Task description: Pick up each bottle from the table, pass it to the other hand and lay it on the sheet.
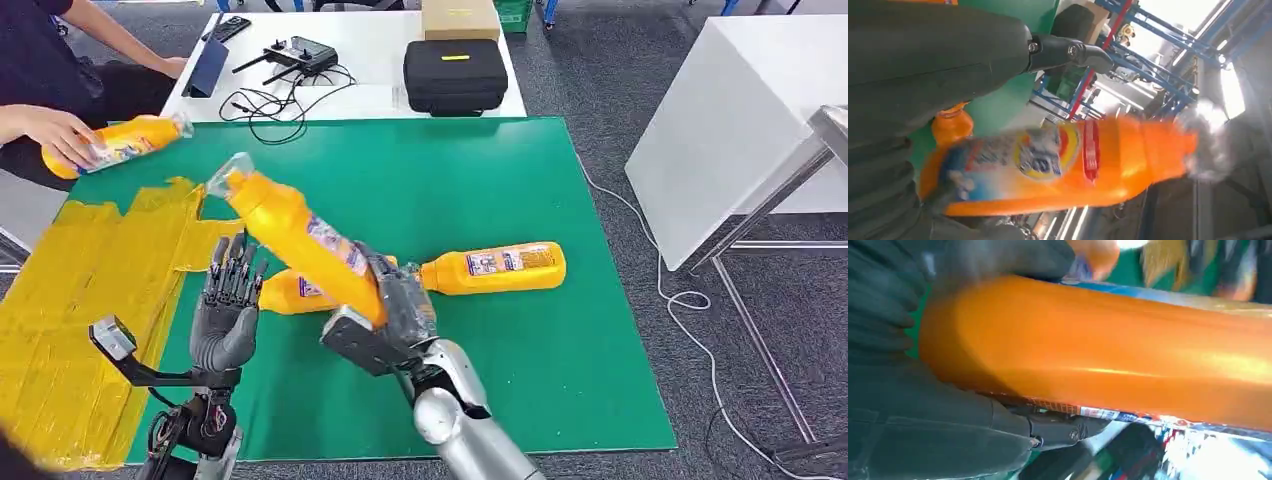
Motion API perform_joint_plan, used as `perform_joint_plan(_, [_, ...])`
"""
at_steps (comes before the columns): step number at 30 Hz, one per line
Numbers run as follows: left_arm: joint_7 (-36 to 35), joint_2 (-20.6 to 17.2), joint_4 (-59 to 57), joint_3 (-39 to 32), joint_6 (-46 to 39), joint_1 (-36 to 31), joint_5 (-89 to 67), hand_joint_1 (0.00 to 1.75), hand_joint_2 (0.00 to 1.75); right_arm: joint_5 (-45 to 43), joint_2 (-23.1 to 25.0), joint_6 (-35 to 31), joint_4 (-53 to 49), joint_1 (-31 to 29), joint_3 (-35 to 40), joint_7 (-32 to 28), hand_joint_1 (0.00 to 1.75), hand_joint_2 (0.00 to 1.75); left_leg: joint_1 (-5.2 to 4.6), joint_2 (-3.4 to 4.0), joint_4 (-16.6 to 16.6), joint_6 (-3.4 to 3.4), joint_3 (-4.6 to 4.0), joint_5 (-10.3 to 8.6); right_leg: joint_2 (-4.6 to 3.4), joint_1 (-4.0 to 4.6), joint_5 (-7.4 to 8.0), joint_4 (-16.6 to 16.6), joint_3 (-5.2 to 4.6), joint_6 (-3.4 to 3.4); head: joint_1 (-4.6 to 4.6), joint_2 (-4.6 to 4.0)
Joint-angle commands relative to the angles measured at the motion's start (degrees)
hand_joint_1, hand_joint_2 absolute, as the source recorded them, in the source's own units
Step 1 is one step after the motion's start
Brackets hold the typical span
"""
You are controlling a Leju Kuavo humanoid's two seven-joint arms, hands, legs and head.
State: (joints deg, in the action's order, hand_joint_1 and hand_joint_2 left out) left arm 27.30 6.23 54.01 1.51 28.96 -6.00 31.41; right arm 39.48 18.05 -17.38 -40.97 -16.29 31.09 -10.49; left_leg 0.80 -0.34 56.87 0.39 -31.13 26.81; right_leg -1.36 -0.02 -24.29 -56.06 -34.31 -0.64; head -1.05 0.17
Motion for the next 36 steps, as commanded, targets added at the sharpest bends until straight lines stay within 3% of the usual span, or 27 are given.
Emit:
perform_joint_plan(1, [-1.1,-0.2,-0.9,2.2,-1.8,-2.4,1.6,0.00,1.75,-6.6,2.0,-0.2,13.6,-7.1,22.1,5.0,1.75,1.75,0.02,-0.09,-0.1,0.01,0.27,0.07,0.20,0.04,-0.10,0.1,0.30,-0.02,0.04,0.00])
perform_joint_plan(7, [-1.6,-0.6,0.4,1.7,-2.6,-1.6,2.6,0.00,1.75,-12.6,2.0,-0.2,10.9,-8.5,43.8,12.5,1.75,1.75,0.03,-0.01,0.0,0.00,0.11,0.06,0.08,0.03,-0.06,0.0,0.13,-0.02,0.02,0.00])
perform_joint_plan(14, [-1.4,-1.3,0.5,1.7,-3.0,-1.5,3.0,0.00,1.75,-14.9,2.0,3.6,10.2,-8.6,49.0,14.3,1.75,1.75,0.05,-0.19,0.0,0.01,0.21,0.05,0.38,0.07,-0.14,0.0,0.28,-0.03,0.02,0.00])
perform_joint_plan(24, [-1.1,-1.9,-0.7,1.1,-2.8,-1.9,4.1,0.03,1.75,-16.3,2.0,5.1,9.2,-9.9,50.4,14.8,1.75,1.75,0.04,-0.20,0.0,0.00,0.19,0.03,0.39,0.07,-0.13,0.0,0.25,-0.02,0.00,0.00])
perform_joint_plan(25, [-0.2,-2.0,1.1,0.2,-2.9,-0.2,4.7,1.75,1.75,-19.8,2.0,6.3,10.2,-11.8,51.5,14.3,1.75,1.75,0.04,-0.22,0.0,-0.01,0.15,0.02,0.41,0.08,-0.12,0.0,0.22,-0.01,0.02,0.00])
perform_joint_plan(36, [0.7,-3.0,3.0,-1.9,-3.6,1.5,4.9,1.75,1.75,-24.7,2.0,5.7,12.0,-13.9,52.7,13.3,1.75,1.75,0.04,-0.24,-0.1,0.00,0.32,0.04,0.42,0.08,-0.15,0.1,0.37,-0.02,0.02,0.00])
